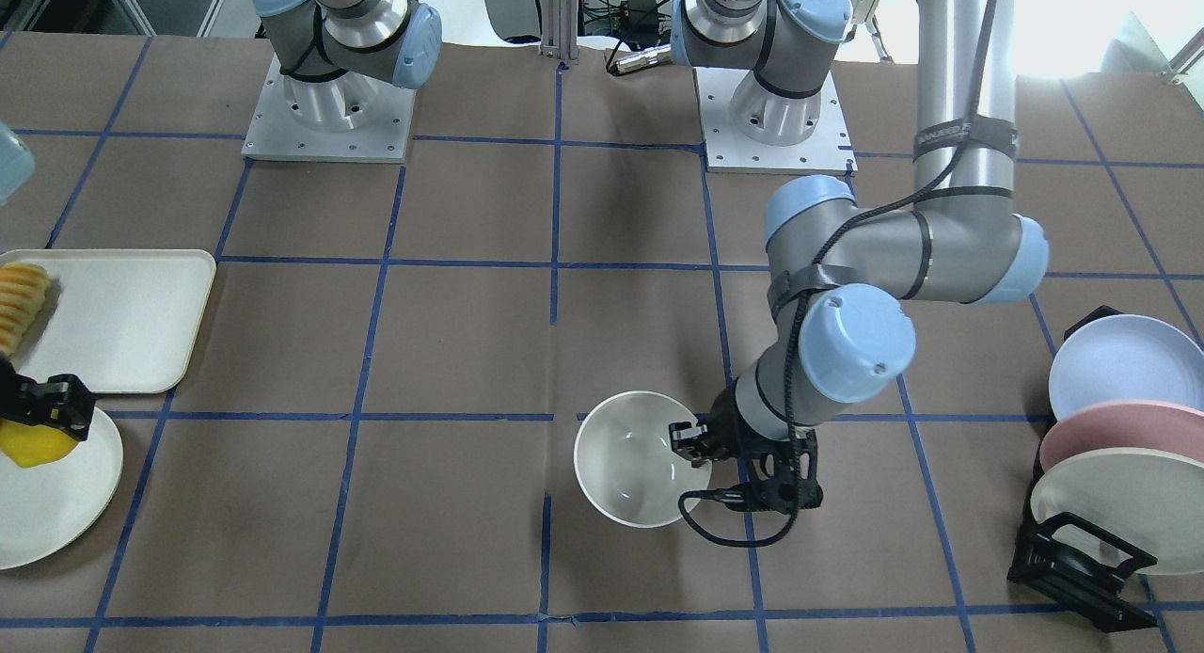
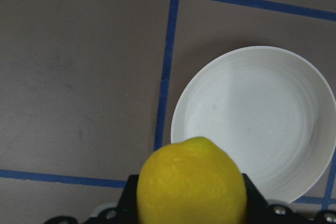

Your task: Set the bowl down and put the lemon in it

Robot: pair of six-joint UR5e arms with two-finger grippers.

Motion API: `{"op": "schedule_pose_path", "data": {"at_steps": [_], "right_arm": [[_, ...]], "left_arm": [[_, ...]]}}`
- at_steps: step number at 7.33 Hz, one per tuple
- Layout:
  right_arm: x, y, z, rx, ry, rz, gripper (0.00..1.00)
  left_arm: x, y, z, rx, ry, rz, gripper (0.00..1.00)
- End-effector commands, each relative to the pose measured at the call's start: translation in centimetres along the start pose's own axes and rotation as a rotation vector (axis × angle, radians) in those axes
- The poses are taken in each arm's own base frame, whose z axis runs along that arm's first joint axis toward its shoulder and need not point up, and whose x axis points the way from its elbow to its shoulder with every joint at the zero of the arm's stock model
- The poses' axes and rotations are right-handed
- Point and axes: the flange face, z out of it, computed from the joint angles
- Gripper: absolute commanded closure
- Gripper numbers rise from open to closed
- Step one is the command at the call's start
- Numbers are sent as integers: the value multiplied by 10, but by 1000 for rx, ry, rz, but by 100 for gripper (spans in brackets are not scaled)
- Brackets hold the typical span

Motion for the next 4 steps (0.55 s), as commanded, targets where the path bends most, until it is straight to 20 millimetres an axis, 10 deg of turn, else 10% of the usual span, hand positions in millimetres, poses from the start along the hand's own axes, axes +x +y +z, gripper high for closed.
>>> {"op": "schedule_pose_path", "data": {"at_steps": [1, 4], "right_arm": [[-56, 0, -28, -1, -14, 49, 69], [-133, -1, -52, 14, -34, 120, 69]], "left_arm": [[35, 32, 32, 17, 3, -39, 100], [61, 61, 47, 35, 11, -44, 100]]}}
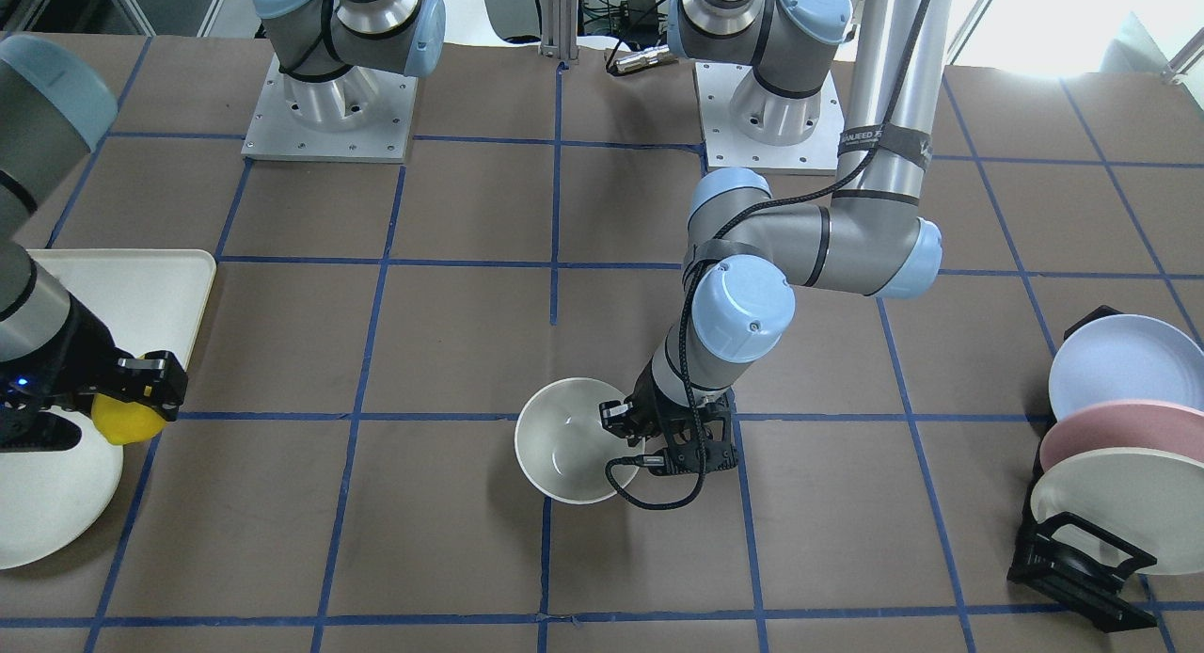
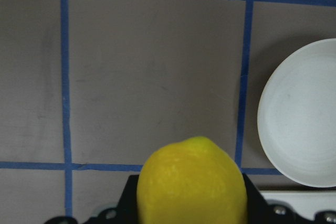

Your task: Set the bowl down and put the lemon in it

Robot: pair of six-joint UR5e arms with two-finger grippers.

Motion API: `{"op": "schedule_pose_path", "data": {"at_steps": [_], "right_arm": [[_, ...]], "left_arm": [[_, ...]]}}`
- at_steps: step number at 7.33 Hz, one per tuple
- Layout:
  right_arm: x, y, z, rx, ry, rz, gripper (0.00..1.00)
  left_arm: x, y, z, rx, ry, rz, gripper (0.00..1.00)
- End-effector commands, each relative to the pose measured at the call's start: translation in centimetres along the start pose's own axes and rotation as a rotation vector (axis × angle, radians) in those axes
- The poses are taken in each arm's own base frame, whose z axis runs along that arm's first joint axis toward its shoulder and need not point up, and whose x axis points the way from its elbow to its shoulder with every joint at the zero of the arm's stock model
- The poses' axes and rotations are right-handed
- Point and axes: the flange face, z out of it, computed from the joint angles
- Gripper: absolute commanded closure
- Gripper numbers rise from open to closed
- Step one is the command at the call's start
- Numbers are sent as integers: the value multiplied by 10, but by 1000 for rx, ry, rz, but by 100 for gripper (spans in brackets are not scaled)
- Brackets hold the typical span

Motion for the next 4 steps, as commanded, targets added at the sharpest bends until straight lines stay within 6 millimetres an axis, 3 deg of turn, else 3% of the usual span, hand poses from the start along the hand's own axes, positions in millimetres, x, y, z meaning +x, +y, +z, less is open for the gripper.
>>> {"op": "schedule_pose_path", "data": {"at_steps": [1, 2, 3, 4], "right_arm": [[-70, 9, -19, 16, -7, 68, 69], [-107, 13, -22, 21, -13, 99, 69], [-129, 16, -24, 24, -24, 116, 69], [-137, 17, -24, 24, -40, 116, 69]], "left_arm": [[24, 23, 4, -1, -2, -9, 100], [22, 25, 8, -13, -13, -18, 33], [17, 20, 3, -3, -14, -26, 9], [7, 10, -23, 38, -18, -32, 0]]}}
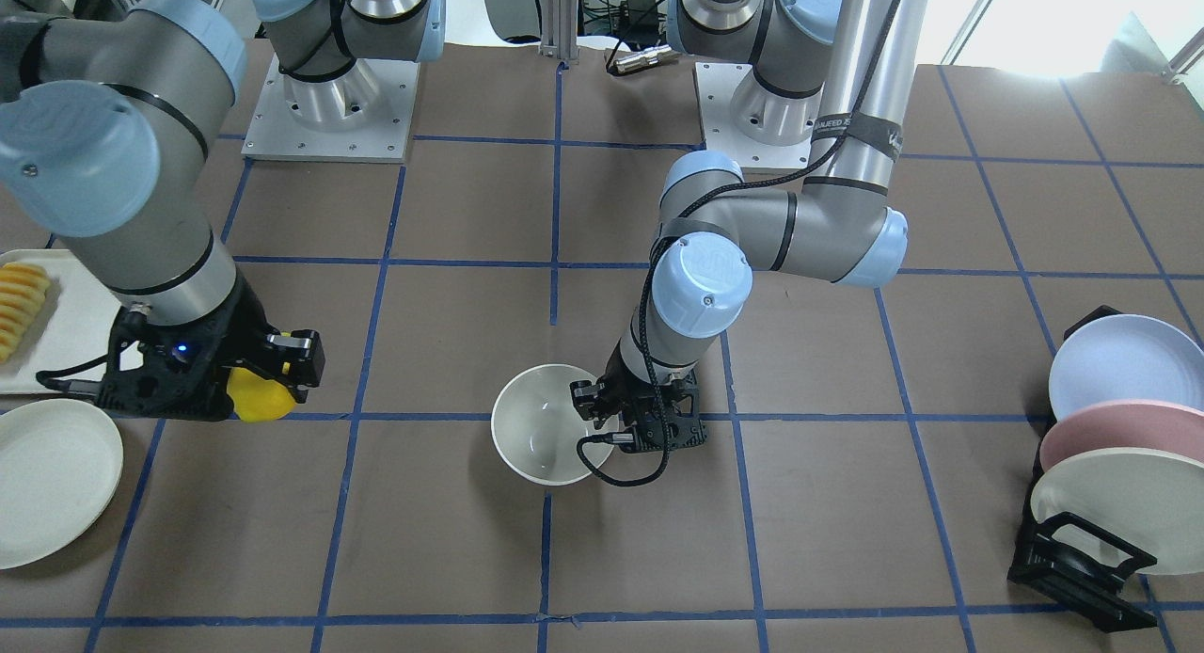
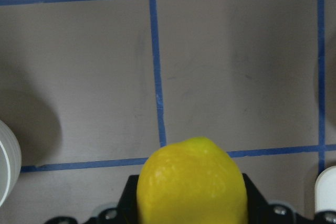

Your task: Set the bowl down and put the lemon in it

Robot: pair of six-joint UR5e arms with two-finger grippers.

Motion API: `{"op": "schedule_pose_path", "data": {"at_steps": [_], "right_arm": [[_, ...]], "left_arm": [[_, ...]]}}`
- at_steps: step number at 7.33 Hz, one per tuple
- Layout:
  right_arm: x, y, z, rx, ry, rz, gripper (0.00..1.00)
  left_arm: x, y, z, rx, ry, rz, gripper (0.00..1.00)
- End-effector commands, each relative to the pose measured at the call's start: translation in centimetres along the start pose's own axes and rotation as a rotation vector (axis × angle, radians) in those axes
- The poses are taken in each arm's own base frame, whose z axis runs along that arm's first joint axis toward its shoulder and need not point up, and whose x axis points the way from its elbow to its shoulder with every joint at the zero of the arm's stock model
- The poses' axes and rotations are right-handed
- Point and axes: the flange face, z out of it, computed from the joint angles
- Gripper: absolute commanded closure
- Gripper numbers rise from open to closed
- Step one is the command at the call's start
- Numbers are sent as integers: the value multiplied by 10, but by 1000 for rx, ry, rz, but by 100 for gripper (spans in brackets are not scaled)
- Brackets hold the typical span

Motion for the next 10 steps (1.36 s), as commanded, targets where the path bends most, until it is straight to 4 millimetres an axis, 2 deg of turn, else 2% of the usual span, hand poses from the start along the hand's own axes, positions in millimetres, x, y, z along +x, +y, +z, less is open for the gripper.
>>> {"op": "schedule_pose_path", "data": {"at_steps": [1, 2, 4, 5, 7, 8, 10], "right_arm": [[-23, 6, -2, 0, -24, 28, 69], [-46, 12, -1, 0, -51, 52, 69], [-113, 32, 9, 8, -59, 97, 69], [-142, 39, 20, 4, -62, 122, 69], [-198, 50, 50, 23, -79, 134, 68], [-214, 55, 62, 22, -80, 128, 68], [-233, 56, 88, -6, -71, 101, 67]], "left_arm": [[-27, -16, -56, 41, -3, -42, 0], [-46, -19, -98, 9, -19, 5, 0], [-92, -17, -182, -26, -98, 111, 0], [-111, -7, -211, -43, -114, 175, 0], [-122, 16, -264, -12, -191, 187, 0], [-118, 22, -280, -14, -185, 184, 0], [-112, 35, -298, 20, -177, 197, 0]]}}
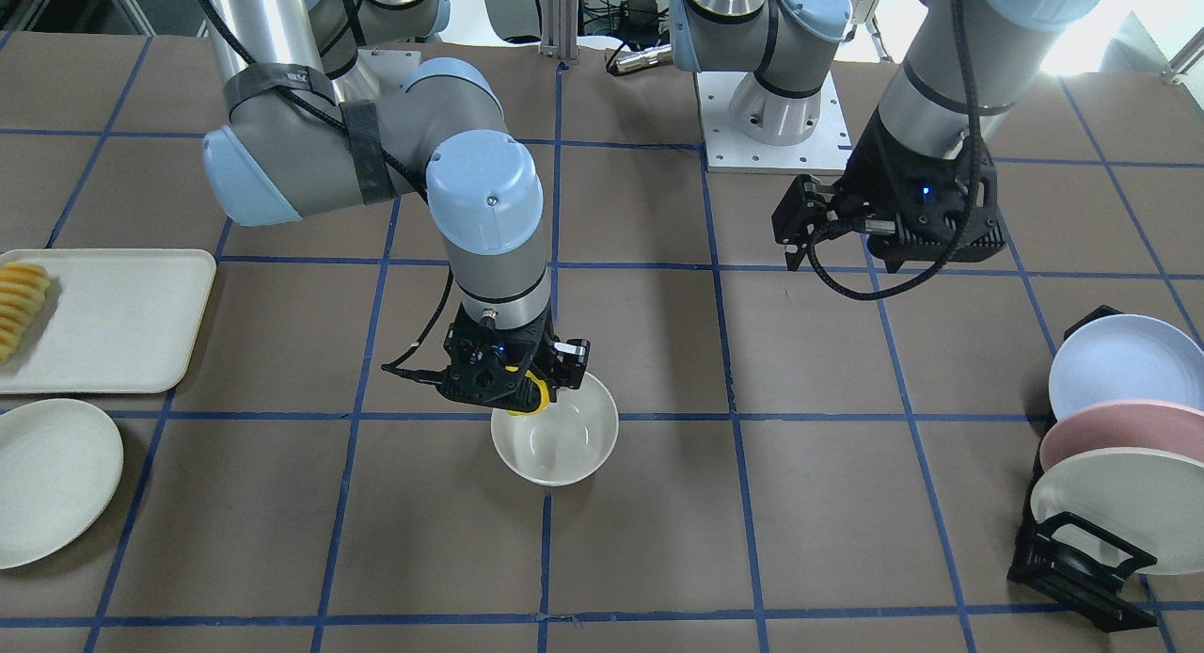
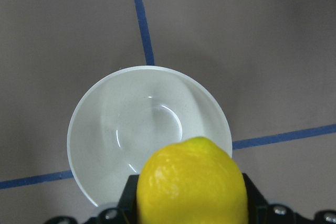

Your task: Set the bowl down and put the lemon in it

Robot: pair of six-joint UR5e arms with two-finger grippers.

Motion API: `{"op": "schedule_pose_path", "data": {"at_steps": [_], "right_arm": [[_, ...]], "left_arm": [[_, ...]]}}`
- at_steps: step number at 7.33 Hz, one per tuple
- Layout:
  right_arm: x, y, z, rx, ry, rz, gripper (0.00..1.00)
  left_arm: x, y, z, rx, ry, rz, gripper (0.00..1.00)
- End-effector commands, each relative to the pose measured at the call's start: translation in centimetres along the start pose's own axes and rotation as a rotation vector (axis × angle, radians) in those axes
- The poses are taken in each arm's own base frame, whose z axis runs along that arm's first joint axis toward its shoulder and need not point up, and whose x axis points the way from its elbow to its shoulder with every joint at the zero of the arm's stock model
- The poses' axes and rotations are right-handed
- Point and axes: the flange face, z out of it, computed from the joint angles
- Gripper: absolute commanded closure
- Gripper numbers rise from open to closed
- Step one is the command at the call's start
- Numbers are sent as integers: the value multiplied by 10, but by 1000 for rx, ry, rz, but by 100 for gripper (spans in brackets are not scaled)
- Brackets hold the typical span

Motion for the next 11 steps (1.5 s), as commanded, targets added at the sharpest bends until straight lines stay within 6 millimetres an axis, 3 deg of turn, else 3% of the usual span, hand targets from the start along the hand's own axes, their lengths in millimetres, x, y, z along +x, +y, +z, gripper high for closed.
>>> {"op": "schedule_pose_path", "data": {"at_steps": [1, 6, 7, 8, 9, 10, 11], "right_arm": [[-32, 10, 27, -8, -9, -43, 67], [-35, -6, 55, -8, 11, -85, 67], [-35, -7, 63, -17, 16, -86, 61], [-33, -5, 68, -27, 22, -87, 43], [-34, -6, 66, -22, 21, -86, 15], [-35, -7, 62, -16, 19, -89, 0], [-35, -7, 55, -7, 16, -89, 0]], "left_arm": [[1, 9, -9, 15, 2, 6, 0], [3, 6, -11, 19, 0, -3, 0], [3, 5, -11, 19, 0, 1, 0], [2, 6, -13, 20, -4, 0, 0], [2, 6, -15, 23, -6, 0, 0], [2, 7, -16, 25, -9, 0, 0], [2, 8, -17, 28, -9, 0, 0]]}}
